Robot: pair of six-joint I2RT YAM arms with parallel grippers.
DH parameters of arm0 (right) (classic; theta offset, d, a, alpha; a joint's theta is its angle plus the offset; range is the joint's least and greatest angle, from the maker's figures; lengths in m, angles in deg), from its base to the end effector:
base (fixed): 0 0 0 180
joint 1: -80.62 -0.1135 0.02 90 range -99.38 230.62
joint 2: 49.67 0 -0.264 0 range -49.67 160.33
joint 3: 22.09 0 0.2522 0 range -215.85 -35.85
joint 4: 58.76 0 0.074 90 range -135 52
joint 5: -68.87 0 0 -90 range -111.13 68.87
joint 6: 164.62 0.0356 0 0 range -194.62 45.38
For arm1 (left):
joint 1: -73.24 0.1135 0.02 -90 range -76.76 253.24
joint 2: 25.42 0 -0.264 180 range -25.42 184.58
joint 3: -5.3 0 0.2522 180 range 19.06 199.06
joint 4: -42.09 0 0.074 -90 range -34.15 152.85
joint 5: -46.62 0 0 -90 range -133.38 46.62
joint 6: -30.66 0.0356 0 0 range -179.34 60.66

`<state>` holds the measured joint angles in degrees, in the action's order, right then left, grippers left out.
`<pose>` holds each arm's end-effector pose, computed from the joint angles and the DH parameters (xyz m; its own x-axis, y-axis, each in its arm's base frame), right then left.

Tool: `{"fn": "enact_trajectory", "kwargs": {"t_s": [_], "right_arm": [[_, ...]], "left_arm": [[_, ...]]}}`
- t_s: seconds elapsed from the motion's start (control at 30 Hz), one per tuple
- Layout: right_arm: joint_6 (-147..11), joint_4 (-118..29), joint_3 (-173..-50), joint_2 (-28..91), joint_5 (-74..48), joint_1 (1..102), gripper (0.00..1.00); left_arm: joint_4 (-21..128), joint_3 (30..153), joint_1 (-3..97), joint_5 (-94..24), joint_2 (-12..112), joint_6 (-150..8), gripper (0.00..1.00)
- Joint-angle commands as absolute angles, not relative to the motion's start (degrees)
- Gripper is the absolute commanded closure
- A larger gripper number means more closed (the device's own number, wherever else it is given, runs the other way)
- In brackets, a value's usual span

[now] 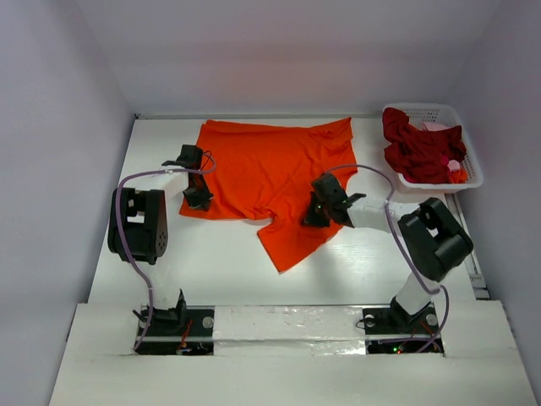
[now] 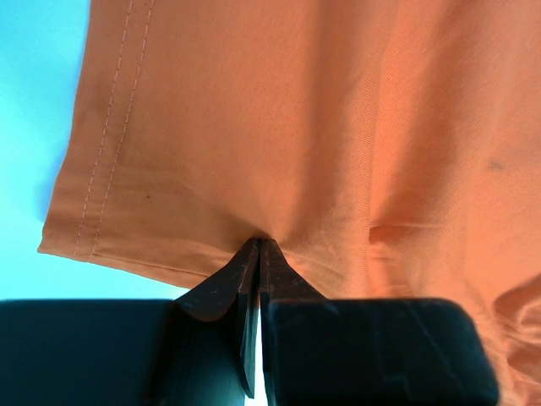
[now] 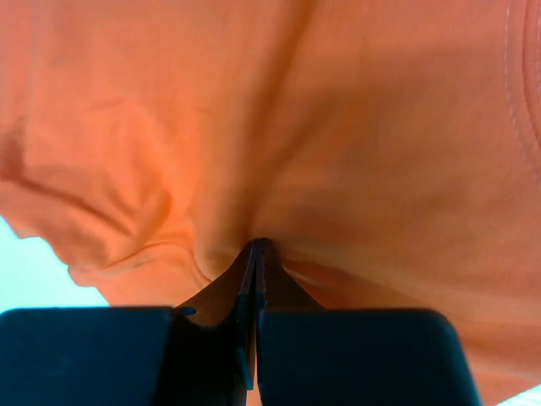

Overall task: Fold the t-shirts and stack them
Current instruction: Flatten out the tshirt

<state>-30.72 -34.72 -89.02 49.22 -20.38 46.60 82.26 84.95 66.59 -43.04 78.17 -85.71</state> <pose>0.2783 0.1884 0.1500 -0.8872 0.2376 -0.3954 0.0690 0.9158 0.3956 0.3579 -0.0419 0.1692 -0.8532 -0.3477 -0.3888 -0.2908 0.9359 -0.1987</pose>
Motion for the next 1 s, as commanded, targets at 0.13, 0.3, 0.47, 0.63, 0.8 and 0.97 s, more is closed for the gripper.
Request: {"fn": "enact_trajectory", "kwargs": {"t_s": [0.13, 0.3, 0.47, 0.63, 0.8, 0.97], "right_arm": [[-24.53, -33.04, -74.45, 49.57, -18.94, 41.69, 1.00], [-19.35, -26.92, -71.63, 39.48, -19.72, 36.94, 1.00], [-17.23, -18.47, -70.40, 30.94, -20.69, 35.36, 1.00], [-18.90, -12.93, -70.22, 26.63, -20.61, 35.35, 1.00], [-17.85, -12.83, -69.35, 26.27, -19.03, 34.83, 1.00], [-17.85, -13.01, -68.55, 25.48, -18.06, 34.30, 1.00]], "left_arm": [[86.70, 84.63, 66.65, -45.40, 79.61, -84.13, 1.00], [87.22, 83.66, 66.65, -46.11, 78.73, -84.13, 1.00], [87.84, 83.22, 66.65, -45.67, 77.86, -84.30, 1.00], [88.28, 82.52, 66.65, -45.14, 76.89, -84.13, 1.00], [88.89, 81.12, 66.65, -44.88, 75.92, -83.87, 1.00], [90.12, 79.45, 66.65, -44.79, 74.08, -83.51, 1.00]]}}
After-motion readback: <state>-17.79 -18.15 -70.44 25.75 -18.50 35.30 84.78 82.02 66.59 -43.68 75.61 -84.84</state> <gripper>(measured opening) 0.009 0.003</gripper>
